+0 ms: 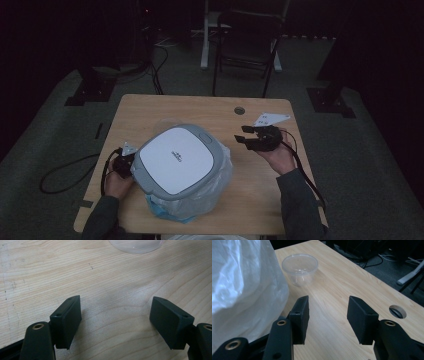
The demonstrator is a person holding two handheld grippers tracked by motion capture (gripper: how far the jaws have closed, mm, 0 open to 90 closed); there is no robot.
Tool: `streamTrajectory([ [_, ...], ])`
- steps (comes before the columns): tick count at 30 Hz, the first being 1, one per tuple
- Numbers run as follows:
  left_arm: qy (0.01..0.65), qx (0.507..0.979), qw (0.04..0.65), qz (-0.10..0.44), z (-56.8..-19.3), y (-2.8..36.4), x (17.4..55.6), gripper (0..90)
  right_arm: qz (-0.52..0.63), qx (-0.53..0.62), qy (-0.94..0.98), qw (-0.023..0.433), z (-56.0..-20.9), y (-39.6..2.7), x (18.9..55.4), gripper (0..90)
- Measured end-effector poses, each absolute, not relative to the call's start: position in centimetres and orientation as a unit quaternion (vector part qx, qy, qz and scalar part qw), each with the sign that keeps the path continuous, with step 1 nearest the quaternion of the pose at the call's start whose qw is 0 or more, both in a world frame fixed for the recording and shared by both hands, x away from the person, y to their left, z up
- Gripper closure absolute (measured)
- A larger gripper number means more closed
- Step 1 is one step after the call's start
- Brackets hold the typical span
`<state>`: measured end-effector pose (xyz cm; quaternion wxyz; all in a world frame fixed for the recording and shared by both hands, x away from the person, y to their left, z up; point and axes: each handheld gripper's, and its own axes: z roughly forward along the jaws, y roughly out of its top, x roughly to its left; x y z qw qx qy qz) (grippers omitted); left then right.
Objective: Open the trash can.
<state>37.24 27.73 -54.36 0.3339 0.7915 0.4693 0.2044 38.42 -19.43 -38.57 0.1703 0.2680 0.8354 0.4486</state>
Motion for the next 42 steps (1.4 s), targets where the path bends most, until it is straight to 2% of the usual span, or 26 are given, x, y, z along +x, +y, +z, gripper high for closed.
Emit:
streamTrajectory([
  [24, 0.471, 0.789, 0.337, 0.203, -54.4, 27.8, 37.3, 26.2, 0.484, 0.216, 0.832, 0.161, -34.3, -16.0, 37.5, 51.6],
  [29, 0.472, 0.789, 0.337, 0.202, -54.4, 27.8, 37.3, 26.2, 0.5, 0.198, 0.83, 0.15, -33.5, -15.6, 37.1, 59.0],
  [31, 0.472, 0.789, 0.338, 0.202, -54.4, 27.8, 37.3, 26.2, 0.517, 0.181, 0.826, 0.137, -33.2, -15.3, 36.9, 68.5],
  [38, 0.472, 0.789, 0.338, 0.202, -54.4, 27.8, 37.3, 26.2, 0.538, 0.14, 0.825, 0.099, -32.7, -14.0, 36.5, 88.3],
  [42, 0.472, 0.789, 0.338, 0.202, -54.4, 27.8, 37.3, 26.2, 0.535, 0.127, 0.83, 0.094, -32.7, -13.2, 36.3, 89.6],
])
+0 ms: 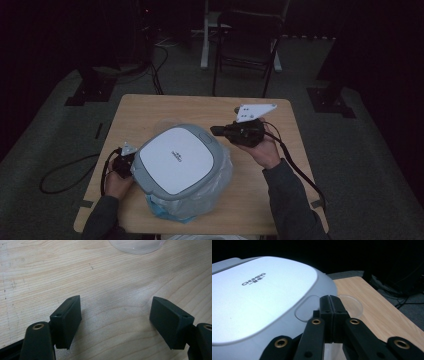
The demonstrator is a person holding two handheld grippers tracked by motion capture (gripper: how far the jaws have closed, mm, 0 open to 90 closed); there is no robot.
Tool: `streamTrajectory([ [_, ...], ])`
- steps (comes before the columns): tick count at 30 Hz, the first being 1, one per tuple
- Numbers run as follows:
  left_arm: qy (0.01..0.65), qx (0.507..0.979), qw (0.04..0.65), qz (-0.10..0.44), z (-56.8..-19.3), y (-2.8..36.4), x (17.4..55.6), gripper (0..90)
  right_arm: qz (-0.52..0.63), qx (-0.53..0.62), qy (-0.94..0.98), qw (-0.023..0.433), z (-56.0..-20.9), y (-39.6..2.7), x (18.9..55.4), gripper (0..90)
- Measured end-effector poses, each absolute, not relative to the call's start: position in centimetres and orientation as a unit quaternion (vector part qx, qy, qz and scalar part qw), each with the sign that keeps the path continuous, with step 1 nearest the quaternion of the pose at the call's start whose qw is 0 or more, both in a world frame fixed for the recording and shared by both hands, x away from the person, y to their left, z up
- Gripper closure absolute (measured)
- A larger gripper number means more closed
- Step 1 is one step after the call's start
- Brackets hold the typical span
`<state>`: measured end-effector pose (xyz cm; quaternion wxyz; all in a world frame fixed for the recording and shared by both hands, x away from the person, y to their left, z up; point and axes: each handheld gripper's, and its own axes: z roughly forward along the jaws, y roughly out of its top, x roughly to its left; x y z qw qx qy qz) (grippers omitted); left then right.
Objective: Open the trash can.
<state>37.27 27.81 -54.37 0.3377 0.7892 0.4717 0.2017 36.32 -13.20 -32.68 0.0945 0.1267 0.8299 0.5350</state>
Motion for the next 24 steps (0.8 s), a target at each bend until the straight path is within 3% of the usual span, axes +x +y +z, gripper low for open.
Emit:
streamTrajectory([
  [7, 0.472, 0.789, 0.339, 0.201, -54.37, 27.82, 37.27, 26.2, 0.547, 0.118, 0.826, 0.065, -33.21, -12.36, 36.48, 89.7],
  [21, 0.472, 0.789, 0.338, 0.203, -54.38, 27.79, 37.26, 26.2, 0.541, 0.118, 0.83, 0.068, -33.31, -12.35, 36.45, 89.7],
  [24, 0.472, 0.789, 0.338, 0.203, -54.38, 27.78, 37.26, 26.2, 0.542, 0.119, 0.829, 0.071, -33.27, -12.38, 36.45, 86.3],
])
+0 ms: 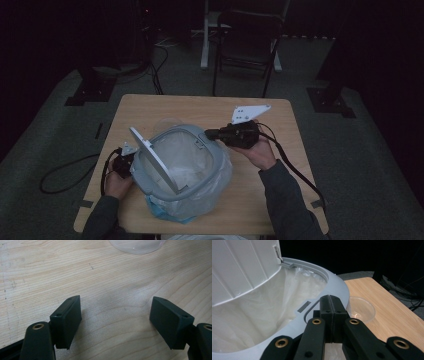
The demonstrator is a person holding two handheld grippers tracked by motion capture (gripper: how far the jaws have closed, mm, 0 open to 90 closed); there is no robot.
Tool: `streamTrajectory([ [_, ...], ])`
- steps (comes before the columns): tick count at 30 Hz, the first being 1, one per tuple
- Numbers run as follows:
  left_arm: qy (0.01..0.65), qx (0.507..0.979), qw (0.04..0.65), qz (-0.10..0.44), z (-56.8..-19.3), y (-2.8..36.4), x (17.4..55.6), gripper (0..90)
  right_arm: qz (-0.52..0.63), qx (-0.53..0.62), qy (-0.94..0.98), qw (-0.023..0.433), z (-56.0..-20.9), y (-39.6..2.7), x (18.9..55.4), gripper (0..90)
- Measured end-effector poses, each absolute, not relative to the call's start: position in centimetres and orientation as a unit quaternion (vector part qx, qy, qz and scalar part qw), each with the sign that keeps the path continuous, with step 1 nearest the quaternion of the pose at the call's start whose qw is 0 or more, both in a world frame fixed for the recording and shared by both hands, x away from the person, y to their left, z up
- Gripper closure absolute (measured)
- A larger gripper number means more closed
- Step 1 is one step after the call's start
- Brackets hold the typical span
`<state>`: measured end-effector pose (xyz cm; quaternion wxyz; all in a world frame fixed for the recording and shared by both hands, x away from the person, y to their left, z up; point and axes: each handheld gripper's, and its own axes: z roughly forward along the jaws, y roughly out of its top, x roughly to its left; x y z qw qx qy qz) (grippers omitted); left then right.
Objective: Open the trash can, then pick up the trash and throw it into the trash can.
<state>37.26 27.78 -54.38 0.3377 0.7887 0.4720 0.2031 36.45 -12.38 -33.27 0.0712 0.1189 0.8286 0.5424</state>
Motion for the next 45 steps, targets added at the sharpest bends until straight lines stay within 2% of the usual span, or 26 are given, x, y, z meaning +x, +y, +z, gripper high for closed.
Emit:
streamTrajectory([
  [5, 0.472, 0.788, 0.338, 0.203, -54.4, 27.8, 37.3, 26.3, 0.541, 0.135, 0.825, 0.09, -33.4, -12.7, 36.6, 73.5],
  [15, 0.473, 0.788, 0.337, 0.203, -54.4, 27.8, 37.3, 26.3, 0.564, 0.202, 0.792, 0.119, -34.6, -15.9, 37.5, 63.2],
  [24, 0.473, 0.788, 0.338, 0.203, -54.4, 27.8, 37.3, 26.4, 0.55, 0.243, 0.785, 0.147, -36.4, -18.4, 37.7, 59.8],
  [32, 0.483, 0.774, 0.363, 0.188, -53.9, 28.7, 37.2, 35.4, 0.527, 0.271, 0.79, 0.156, -38.0, -19.4, 38.6, 58.2],
  [45, 0.49, 0.742, 0.414, 0.193, -51.0, 30.4, 38.1, 35.6, 0.495, 0.281, 0.803, 0.175, -39.4, -19.6, 39.0, 56.2],
])
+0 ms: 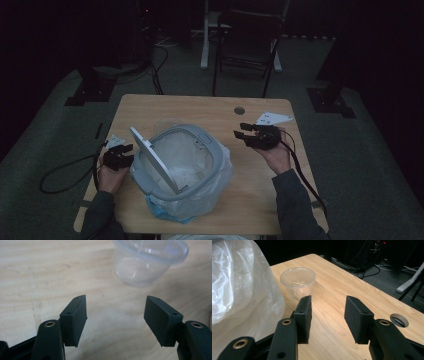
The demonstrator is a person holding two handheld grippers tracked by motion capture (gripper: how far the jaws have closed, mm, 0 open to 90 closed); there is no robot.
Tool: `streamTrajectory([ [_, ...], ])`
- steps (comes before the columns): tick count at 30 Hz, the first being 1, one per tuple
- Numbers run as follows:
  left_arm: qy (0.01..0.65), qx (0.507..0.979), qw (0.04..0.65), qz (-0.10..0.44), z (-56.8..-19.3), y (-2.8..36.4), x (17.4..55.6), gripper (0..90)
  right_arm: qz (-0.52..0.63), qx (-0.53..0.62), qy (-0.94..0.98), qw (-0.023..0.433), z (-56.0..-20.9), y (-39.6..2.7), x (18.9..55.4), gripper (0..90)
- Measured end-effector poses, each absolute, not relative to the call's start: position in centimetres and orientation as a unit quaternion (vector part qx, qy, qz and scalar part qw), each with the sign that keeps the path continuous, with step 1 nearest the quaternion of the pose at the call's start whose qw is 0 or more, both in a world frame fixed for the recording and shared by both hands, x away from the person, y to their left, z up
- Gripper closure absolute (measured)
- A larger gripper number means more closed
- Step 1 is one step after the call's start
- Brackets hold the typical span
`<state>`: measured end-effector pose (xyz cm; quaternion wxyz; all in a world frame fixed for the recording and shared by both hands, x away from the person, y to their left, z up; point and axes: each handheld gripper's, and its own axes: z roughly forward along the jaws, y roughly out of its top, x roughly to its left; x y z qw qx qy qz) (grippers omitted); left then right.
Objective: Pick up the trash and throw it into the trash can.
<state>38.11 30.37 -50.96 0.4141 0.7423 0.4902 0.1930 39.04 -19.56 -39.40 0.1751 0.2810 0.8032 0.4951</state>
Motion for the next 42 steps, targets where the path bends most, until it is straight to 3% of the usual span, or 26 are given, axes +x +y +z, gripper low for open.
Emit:
streamTrajectory([
  [17, 0.506, 0.739, 0.393, 0.21, -48.6, 30.6, 43.3, 41.2, 0.484, 0.289, 0.804, 0.19, -39.7, -19.7, 39.0, 55.2],
  [31, 0.512, 0.753, 0.379, 0.164, -50.9, 29.5, 46.0, 41.5, 0.47, 0.309, 0.804, 0.195, -40.6, -20.7, 40.1, 55.0],
  [42, 0.481, 0.776, 0.384, 0.138, -51.3, 27.4, 46.7, 42.5, 0.455, 0.307, 0.811, 0.205, -41.1, -20.4, 40.3, 54.6],
])
